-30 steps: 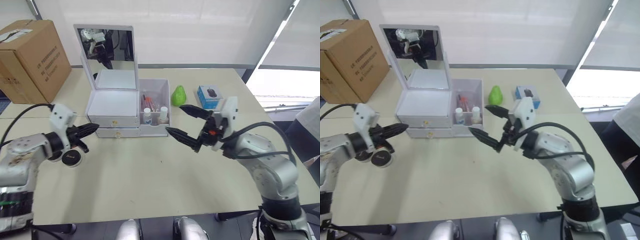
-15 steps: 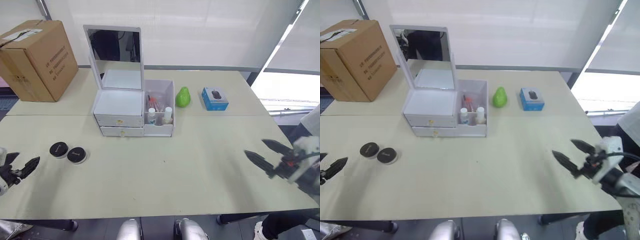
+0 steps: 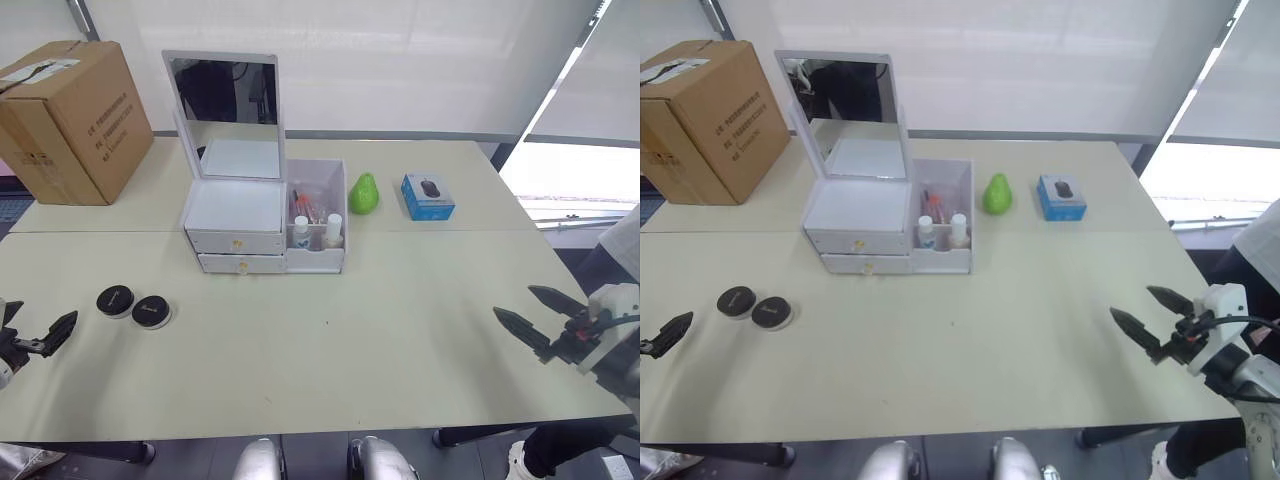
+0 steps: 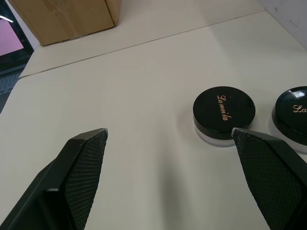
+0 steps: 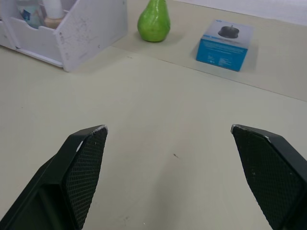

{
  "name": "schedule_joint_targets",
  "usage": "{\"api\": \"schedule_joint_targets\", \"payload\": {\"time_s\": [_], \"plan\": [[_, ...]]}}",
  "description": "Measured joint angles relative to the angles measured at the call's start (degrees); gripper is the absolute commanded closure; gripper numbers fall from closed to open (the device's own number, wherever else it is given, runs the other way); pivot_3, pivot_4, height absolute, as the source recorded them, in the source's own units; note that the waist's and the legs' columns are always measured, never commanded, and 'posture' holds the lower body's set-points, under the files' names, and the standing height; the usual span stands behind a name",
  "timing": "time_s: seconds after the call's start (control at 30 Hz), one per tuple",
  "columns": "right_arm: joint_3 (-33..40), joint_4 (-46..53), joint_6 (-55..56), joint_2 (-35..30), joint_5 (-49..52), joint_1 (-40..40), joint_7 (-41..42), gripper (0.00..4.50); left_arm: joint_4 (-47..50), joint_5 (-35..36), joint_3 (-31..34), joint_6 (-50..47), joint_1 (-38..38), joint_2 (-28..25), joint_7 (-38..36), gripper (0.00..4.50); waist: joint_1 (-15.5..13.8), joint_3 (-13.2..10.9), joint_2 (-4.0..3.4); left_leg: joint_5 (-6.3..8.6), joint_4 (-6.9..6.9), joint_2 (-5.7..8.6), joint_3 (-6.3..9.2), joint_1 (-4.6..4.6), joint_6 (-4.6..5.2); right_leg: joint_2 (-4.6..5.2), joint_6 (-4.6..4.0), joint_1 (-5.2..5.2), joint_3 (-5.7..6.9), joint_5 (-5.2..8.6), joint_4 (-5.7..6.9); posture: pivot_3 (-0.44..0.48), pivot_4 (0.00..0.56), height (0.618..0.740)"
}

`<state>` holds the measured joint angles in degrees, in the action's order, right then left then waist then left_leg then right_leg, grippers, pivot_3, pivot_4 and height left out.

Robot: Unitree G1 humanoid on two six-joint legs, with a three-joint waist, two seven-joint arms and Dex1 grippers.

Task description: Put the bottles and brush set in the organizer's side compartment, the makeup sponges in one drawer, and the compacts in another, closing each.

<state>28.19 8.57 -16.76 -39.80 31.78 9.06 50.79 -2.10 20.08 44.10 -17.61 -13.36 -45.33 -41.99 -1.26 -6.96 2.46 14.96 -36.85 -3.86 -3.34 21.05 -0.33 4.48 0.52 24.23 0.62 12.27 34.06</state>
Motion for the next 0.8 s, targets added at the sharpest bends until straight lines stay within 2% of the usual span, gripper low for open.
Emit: {"api": "schedule_joint_targets", "payload": {"time_s": [0.07,0.23,0.37,0.5,0.63,0.8], "plan": [[-2.34,2.17,-0.60,0.28,0.10,-1.88,-0.67,0.00,1.97,1.17,-0.09,-0.06,-0.14,1.46,-0.02,0.03,0.17,0.01,-0.03,0.00,0.00,0.00,-0.02,0.01,0.00,0.01,0.00,-0.05,-0.03,0.00,0.00,0.000,0.150,0.740],[-10.53,9.07,-4.89,1.94,1.77,-9.47,-2.50,0.00,12.31,5.32,-3.84,-1.55,-1.54,10.97,2.17,0.03,0.38,0.04,0.01,-0.20,0.00,-0.02,-0.01,0.06,0.34,-0.03,-0.01,-0.13,-0.04,-0.02,0.05,0.000,0.150,0.740],[-16.57,10.89,-8.19,3.82,3.00,-17.75,-3.97,0.00,21.12,5.56,-9.90,-0.70,-2.13,22.14,9.51,0.03,0.21,0.09,0.09,-0.23,-0.01,0.04,-0.01,0.08,0.39,-0.03,-0.04,-0.21,-0.11,-0.07,0.01,0.000,0.150,0.740],[-21.17,11.45,-9.99,5.89,3.22,-24.26,-5.18,0.00,24.04,-0.61,-20.06,5.21,-2.40,29.98,14.63,0.03,-0.05,0.19,0.25,-0.24,-0.04,0.08,0.00,0.10,0.41,-0.05,-0.08,-0.23,-0.14,-0.11,0.04,0.000,0.150,0.740],[-24.75,11.03,-10.74,8.47,3.17,-29.02,-5.78,0.00,21.07,-10.75,-30.15,15.18,-0.76,37.94,21.74,0.03,-0.18,0.26,0.27,-0.25,-0.06,0.14,0.04,0.09,0.42,-0.08,-0.13,-0.27,-0.20,-0.17,0.02,0.000,0.150,0.740],[-27.16,10.98,-11.49,9.52,3.13,-30.56,-5.83,0.00,11.59,-19.92,-35.38,22.81,6.07,39.89,29.36,0.03,-0.16,0.29,0.25,-0.25,-0.07,0.15,0.11,0.08,0.43,-0.12,-0.07,-0.29,-0.19,-0.19,0.02,0.000,0.150,0.740]]}}
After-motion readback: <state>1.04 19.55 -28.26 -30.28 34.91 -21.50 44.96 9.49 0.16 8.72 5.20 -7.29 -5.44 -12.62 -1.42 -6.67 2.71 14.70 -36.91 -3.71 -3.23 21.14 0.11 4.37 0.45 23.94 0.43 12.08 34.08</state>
